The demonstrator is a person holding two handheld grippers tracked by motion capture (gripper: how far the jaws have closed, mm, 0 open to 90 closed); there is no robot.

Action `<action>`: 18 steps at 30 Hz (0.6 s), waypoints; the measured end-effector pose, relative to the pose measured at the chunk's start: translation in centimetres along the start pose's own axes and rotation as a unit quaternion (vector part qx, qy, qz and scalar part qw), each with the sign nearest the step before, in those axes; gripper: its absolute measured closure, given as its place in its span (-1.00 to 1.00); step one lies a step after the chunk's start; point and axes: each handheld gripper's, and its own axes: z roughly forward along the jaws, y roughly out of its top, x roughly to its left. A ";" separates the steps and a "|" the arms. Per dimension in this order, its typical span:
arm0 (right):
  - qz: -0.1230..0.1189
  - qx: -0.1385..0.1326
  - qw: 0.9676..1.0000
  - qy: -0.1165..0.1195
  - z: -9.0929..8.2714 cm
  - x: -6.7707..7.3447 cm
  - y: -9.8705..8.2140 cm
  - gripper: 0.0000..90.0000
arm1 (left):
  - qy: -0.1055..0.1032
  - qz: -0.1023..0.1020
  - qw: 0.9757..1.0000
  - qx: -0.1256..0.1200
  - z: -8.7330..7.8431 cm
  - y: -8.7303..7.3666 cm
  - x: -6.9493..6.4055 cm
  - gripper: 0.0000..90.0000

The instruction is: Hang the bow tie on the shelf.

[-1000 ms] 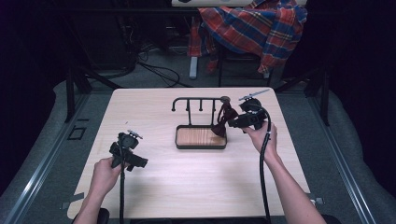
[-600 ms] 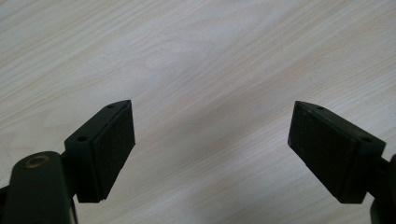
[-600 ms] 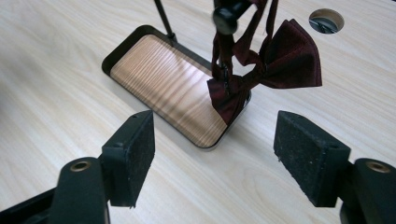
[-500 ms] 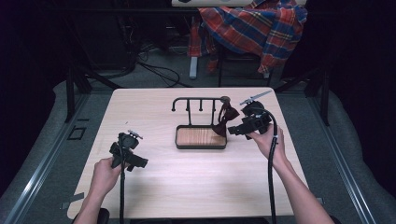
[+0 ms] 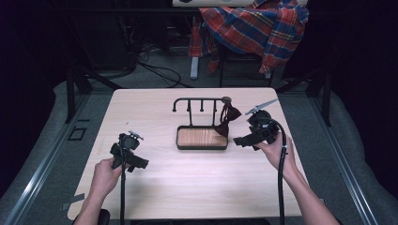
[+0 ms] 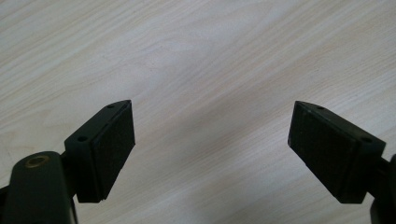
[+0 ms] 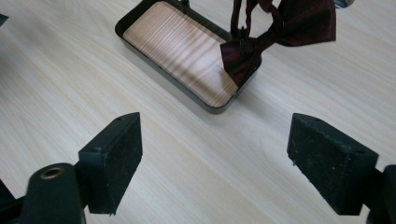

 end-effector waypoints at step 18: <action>0.012 0.034 0.999 0.012 0.8 0.3 -4.4 -0.73 | 0.001 0.001 1.000 0.001 0.0 0.0 0.0 -0.67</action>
